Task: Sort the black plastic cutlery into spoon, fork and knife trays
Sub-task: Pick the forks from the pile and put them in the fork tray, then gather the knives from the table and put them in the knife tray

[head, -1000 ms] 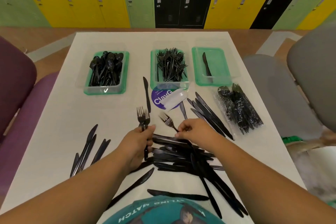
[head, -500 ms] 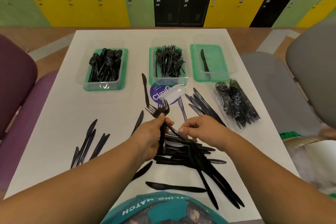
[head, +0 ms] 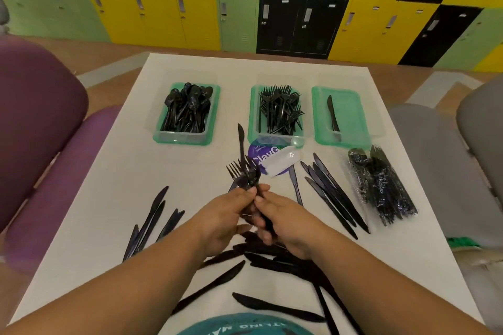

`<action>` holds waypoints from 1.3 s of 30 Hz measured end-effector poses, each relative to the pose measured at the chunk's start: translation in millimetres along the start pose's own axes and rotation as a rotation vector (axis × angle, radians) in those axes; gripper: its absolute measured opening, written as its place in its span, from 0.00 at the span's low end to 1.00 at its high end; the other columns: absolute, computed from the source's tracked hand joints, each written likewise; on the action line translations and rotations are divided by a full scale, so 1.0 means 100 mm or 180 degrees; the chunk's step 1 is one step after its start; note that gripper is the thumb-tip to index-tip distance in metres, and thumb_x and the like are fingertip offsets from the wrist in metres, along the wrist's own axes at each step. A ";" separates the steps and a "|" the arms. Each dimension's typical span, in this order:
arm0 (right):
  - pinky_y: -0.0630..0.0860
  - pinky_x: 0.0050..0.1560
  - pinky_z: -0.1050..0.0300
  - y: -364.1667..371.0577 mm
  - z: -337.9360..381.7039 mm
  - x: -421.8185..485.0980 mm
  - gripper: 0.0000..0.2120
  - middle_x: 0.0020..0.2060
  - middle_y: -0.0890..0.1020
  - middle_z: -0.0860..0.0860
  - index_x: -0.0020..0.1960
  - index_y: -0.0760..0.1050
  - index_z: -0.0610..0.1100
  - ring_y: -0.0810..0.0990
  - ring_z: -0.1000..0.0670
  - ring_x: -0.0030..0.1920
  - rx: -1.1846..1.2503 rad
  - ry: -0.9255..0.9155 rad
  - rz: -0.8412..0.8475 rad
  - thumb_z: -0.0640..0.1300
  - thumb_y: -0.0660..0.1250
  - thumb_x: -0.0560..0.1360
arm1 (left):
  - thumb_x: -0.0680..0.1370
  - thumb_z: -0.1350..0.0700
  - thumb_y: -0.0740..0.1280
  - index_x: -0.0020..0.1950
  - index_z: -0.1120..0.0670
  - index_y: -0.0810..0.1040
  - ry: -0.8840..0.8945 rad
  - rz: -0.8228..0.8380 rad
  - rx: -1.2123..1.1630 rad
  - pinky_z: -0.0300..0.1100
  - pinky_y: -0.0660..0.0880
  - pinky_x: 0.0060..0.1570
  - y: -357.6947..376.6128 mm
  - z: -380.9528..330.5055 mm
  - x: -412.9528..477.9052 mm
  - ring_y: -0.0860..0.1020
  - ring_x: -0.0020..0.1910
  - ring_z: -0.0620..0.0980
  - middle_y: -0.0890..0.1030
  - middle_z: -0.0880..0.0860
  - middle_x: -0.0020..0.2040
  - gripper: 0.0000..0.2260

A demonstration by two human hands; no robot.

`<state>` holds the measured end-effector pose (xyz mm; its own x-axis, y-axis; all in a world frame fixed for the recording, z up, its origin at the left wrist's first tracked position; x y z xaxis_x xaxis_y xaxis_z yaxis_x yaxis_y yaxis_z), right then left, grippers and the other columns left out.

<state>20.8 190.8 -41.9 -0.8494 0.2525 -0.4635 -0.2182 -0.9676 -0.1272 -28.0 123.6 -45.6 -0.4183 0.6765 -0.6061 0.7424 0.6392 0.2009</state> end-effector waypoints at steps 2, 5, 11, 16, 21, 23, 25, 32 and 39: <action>0.63 0.26 0.63 -0.19 0.05 0.16 0.11 0.30 0.70 0.52 0.46 0.73 0.47 0.66 0.56 0.25 -0.0219 0.0246 -0.0227 0.48 0.54 0.82 | 0.80 0.48 0.60 0.59 0.49 0.79 0.0020 -0.0267 0.0284 0.47 0.71 0.57 -0.26 -0.08 0.03 0.77 0.54 0.45 0.82 0.48 0.52 0.12; 0.63 0.23 0.61 -0.71 0.25 0.46 0.10 0.32 0.70 0.51 0.48 0.71 0.46 0.69 0.55 0.25 -0.0237 0.0468 -0.1065 0.45 0.52 0.82 | 0.81 0.49 0.60 0.60 0.49 0.78 0.0035 -0.0640 0.0382 0.47 0.72 0.59 -0.70 -0.18 0.00 0.76 0.59 0.45 0.80 0.46 0.57 0.12; 0.70 0.57 0.61 -1.36 0.80 1.06 0.19 0.66 0.72 0.43 0.71 0.65 0.41 0.73 0.51 0.58 -0.1531 0.0707 -0.1632 0.42 0.58 0.80 | 0.81 0.53 0.59 0.57 0.52 0.79 0.0131 -0.1176 0.0095 0.45 0.71 0.51 -1.39 -0.26 -0.07 0.78 0.57 0.51 0.81 0.51 0.55 0.10; 0.62 0.66 0.58 -1.34 0.94 1.39 0.13 0.55 0.79 0.51 0.63 0.74 0.45 0.73 0.49 0.63 -0.3643 0.0751 -0.1230 0.40 0.58 0.80 | 0.81 0.52 0.59 0.58 0.51 0.78 0.0117 -0.1345 0.0296 0.45 0.72 0.52 -1.64 -0.26 -0.03 0.78 0.57 0.51 0.81 0.50 0.55 0.11; 0.70 0.52 0.64 -1.49 0.70 1.60 0.20 0.68 0.70 0.44 0.73 0.61 0.41 0.72 0.55 0.49 -0.1172 0.1089 -0.1935 0.39 0.53 0.81 | 0.82 0.54 0.59 0.56 0.51 0.79 0.0098 -0.1308 0.0459 0.45 0.74 0.52 -1.65 -0.23 0.06 0.79 0.55 0.50 0.82 0.50 0.54 0.10; 0.68 0.64 0.56 -1.42 0.78 1.74 0.18 0.67 0.71 0.42 0.69 0.67 0.36 0.70 0.47 0.63 -0.2480 0.1049 -0.1430 0.39 0.54 0.81 | 0.81 0.54 0.60 0.56 0.51 0.79 0.0064 -0.1267 0.0478 0.44 0.74 0.51 -1.62 -0.22 0.11 0.79 0.54 0.50 0.81 0.50 0.54 0.09; 0.65 0.68 0.53 -1.37 0.84 1.76 0.17 0.68 0.70 0.41 0.68 0.68 0.35 0.63 0.42 0.69 -0.3028 0.0980 -0.1331 0.38 0.54 0.81 | 0.81 0.55 0.61 0.56 0.51 0.79 0.0041 -0.1217 0.0502 0.43 0.73 0.49 -1.57 -0.23 0.15 0.79 0.53 0.50 0.81 0.50 0.53 0.09; 0.70 0.58 0.56 -1.47 1.06 1.43 0.16 0.62 0.72 0.41 0.67 0.70 0.40 0.75 0.45 0.57 -0.1815 -0.0278 -0.2327 0.38 0.57 0.80 | 0.79 0.56 0.64 0.54 0.49 0.79 0.0112 -0.1160 0.0729 0.42 0.74 0.48 -1.52 -0.25 0.22 0.80 0.52 0.49 0.82 0.50 0.51 0.07; 0.74 0.53 0.54 -0.31 0.66 1.43 0.15 0.54 0.78 0.42 0.59 0.74 0.39 0.78 0.45 0.53 -0.3227 -0.0463 -0.0950 0.49 0.62 0.79 | 0.77 0.57 0.67 0.50 0.47 0.80 0.0313 -0.1545 0.1843 0.35 0.72 0.42 -1.74 -0.27 0.01 0.80 0.45 0.46 0.81 0.48 0.46 0.05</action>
<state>-126.1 256.3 -46.1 -0.8914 0.4104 -0.1924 0.0179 -0.3923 -0.9197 -172.0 22.5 -59.9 -0.7926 0.4152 -0.4466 0.6077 0.5977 -0.5229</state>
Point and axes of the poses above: each hand's wrist, its own x-axis towards the middle knuckle, its own y-axis out of the palm, z = x × y, the point moved 10 cm from there along x, towards the middle knuckle
